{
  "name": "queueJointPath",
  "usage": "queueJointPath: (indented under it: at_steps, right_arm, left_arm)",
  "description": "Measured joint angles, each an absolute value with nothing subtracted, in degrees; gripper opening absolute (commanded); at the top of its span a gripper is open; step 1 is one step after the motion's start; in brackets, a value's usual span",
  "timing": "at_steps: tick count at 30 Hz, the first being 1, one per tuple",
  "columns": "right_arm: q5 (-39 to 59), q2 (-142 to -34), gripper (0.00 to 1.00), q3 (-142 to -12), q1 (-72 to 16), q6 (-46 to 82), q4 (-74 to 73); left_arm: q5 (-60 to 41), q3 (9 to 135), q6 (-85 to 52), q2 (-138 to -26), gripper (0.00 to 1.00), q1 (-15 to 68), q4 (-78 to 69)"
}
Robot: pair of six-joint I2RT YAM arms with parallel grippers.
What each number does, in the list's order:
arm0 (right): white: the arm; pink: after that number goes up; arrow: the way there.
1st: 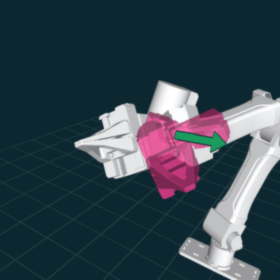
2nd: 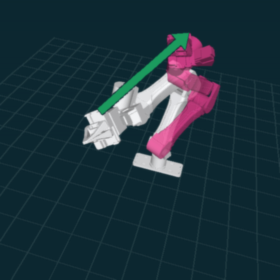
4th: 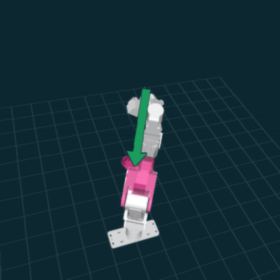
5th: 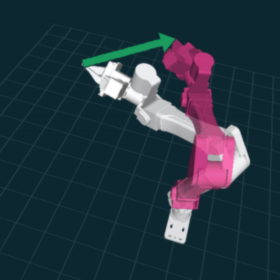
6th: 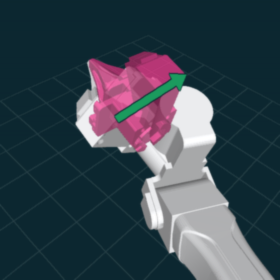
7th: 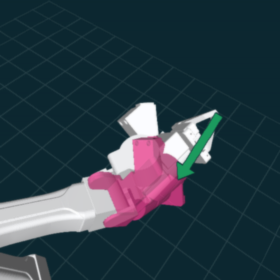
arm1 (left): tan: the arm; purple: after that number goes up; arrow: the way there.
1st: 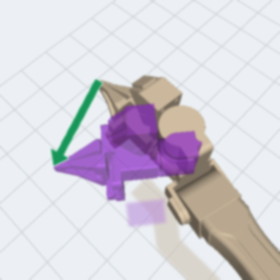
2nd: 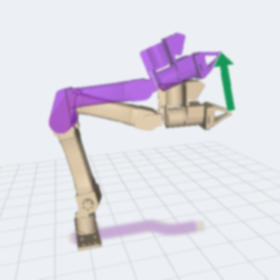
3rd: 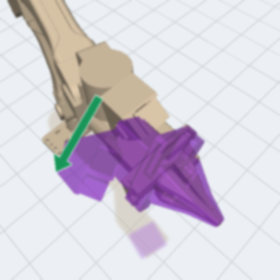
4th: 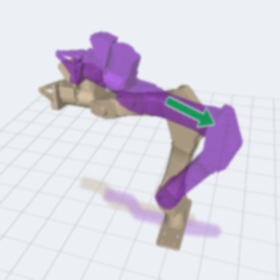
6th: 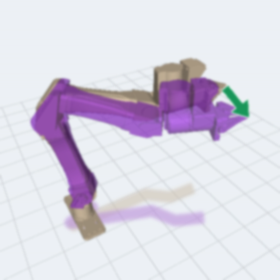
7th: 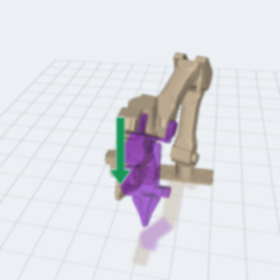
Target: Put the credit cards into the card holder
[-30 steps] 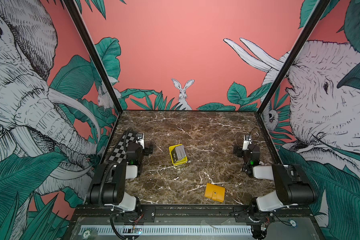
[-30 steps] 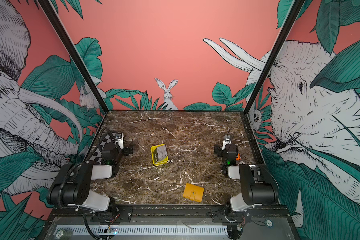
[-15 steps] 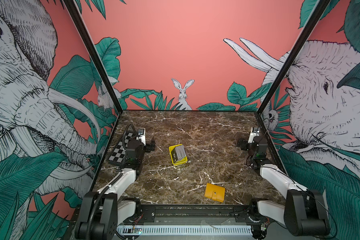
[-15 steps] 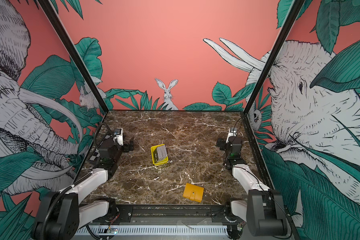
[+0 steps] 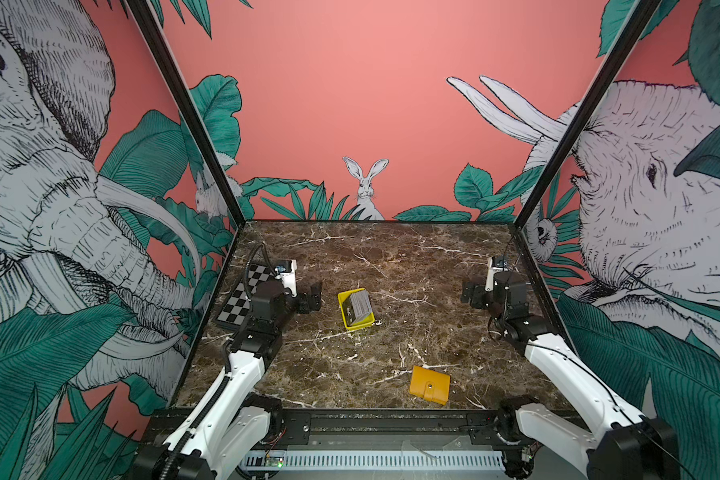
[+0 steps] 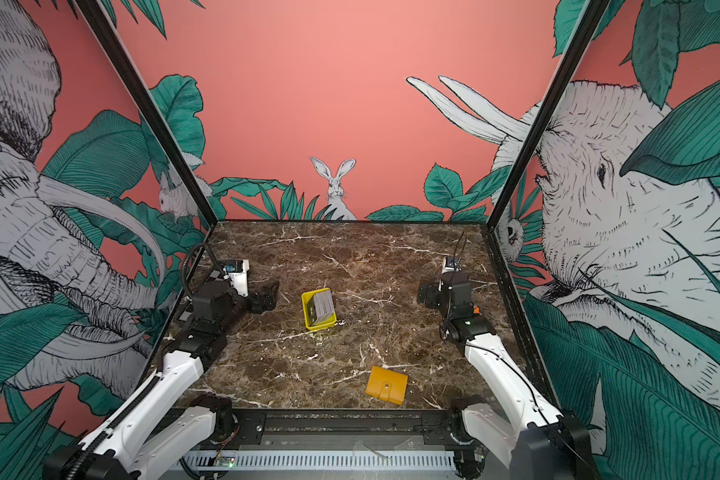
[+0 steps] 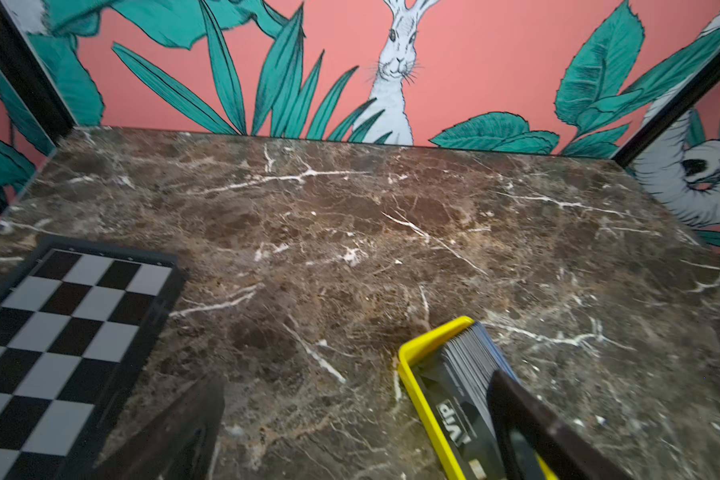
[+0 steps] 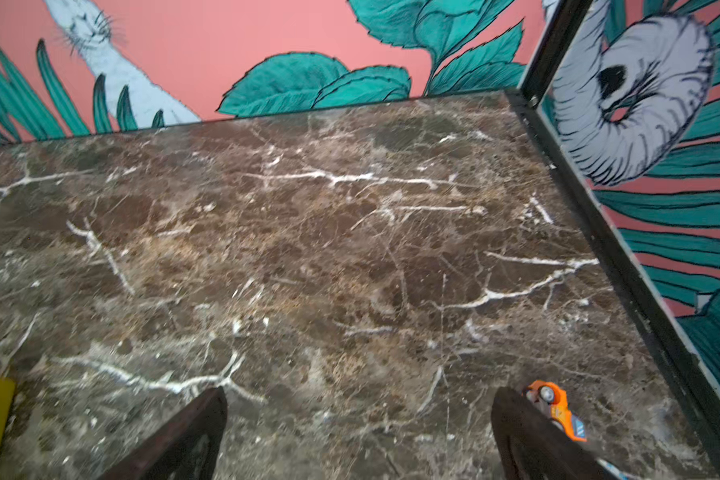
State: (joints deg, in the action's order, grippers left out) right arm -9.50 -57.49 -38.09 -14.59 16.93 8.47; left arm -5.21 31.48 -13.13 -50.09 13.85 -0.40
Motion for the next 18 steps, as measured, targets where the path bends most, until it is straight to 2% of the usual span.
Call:
queueJointPath:
  at_steps: [7, 18]
  right_arm:
    - [-9.8, -54.4, 0.98, -39.3, -25.8, 20.3, 20.4]
    - [-7.1, -49.6, 0.94, -35.7, -43.4, 30.4, 34.3]
  left_arm:
    - [-10.6, 31.7, -19.7, -49.4, 0.99, 15.6, 6.2]
    - [-12.4, 30.5, -27.7, -49.5, 0.99, 27.1, 7.7]
